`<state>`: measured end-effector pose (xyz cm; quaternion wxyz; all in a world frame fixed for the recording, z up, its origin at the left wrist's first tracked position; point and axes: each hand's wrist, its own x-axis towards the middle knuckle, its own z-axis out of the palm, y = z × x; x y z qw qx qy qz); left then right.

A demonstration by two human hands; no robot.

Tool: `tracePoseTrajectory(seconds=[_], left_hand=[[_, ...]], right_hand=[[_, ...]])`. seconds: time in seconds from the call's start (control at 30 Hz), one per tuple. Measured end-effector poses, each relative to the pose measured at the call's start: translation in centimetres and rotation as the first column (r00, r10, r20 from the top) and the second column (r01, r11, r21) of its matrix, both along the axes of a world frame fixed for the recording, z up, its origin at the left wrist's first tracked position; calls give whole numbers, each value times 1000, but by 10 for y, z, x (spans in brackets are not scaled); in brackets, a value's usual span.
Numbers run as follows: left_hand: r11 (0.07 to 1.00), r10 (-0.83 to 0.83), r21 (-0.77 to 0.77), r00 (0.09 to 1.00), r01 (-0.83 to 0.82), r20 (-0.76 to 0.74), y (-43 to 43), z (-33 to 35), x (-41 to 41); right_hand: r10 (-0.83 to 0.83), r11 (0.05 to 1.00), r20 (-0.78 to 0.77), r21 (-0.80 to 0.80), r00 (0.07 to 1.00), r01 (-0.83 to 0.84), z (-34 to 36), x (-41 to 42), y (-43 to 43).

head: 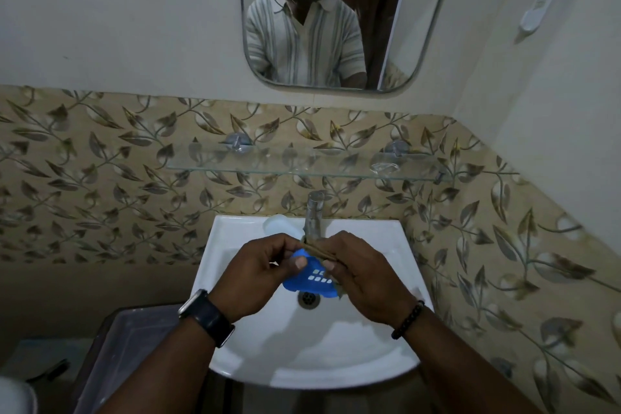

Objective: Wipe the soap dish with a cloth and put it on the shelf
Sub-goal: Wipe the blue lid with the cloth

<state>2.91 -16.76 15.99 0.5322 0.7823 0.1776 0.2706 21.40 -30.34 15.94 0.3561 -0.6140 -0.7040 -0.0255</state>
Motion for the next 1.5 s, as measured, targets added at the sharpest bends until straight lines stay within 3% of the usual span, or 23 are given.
tracePoseTrajectory(seconds=[0.07, 0.13, 0.23, 0.3, 0.4, 0.47, 0.63, 0.73, 0.8, 0.83, 0.9, 1.0, 1.07, 1.13, 1.2, 1.27, 1.33, 1.43, 1.5], left_hand=[[993, 58, -111, 994, -48, 90, -1, 2, 3], [953, 130, -296, 972, -68, 196, -4, 3, 4], [894, 207, -441, 946, -79, 250, -15, -3, 11], [856, 265, -512, 914, -76, 307, -25, -8, 16], [770, 381, -633, 855, -82, 352, -41, -14, 24], [716, 445, -693, 818, -81, 364, -51, -15, 28], [610, 528, -792, 745, 3, 409, -72, -13, 41], [611, 477, -791, 783, 31, 400, -85, -17, 49], [728, 408, -681, 848, -79, 338, -85, -26, 48], [776, 368, -623, 872, -98, 322, -82, -30, 45], [814, 286, -579, 901, -50, 325, -66, -33, 35], [798, 192, -603, 950, -4, 247, -32, -16, 18], [873, 25, -486, 992, 38, 123, -16, -2, 11], [894, -96, -436, 994, 108, 49, -9, 5, 9], [872, -84, -478, 994, 110, 76, -10, 6, 10], [835, 1, -546, 992, 69, 127, -15, 1, 13], [778, 95, -628, 985, 19, 147, -23, -4, 19], [689, 202, -723, 969, -36, 145, -38, -11, 27], [642, 261, -764, 955, -64, 139, -48, -13, 32]], right_hand=[[-82, 995, -30, 49, 996, 83, 4, 12, -2], [-117, 989, -325, 45, 938, 139, 6, 20, -7], [-89, 980, -752, 51, 653, 192, 7, 7, -7], [-56, 962, -905, 63, 421, 264, 6, -8, -3], [-12, 925, -992, 38, 129, 378, 8, -27, 2], [16, 900, -1000, 19, 10, 436, 11, -37, 5], [73, 899, -993, 27, -88, 437, 16, -58, 12], [47, 928, -982, -25, -183, 372, 12, -67, 14], [14, 923, -989, -45, -150, 382, 11, -60, 11], [-14, 925, -996, -47, -89, 376, 11, -52, 7], [-111, 950, -981, -58, 159, 308, 9, -32, -3], [-175, 985, -816, -146, 551, 96, 5, -8, -18], [-140, 976, -661, -219, 737, -11, 5, 2, -21], [-115, 970, -515, -243, 850, -16, 8, 8, -21], [-107, 981, -477, -191, 872, 15, 12, 11, -19], [-156, 987, -527, -118, 835, 110, 12, 11, -16], [-288, 946, -642, -74, 711, 317, 6, 7, -8], [-475, 794, -755, -146, 452, 590, -5, -12, 3], [-587, 703, -660, -130, 468, 699, -9, -24, 3]])
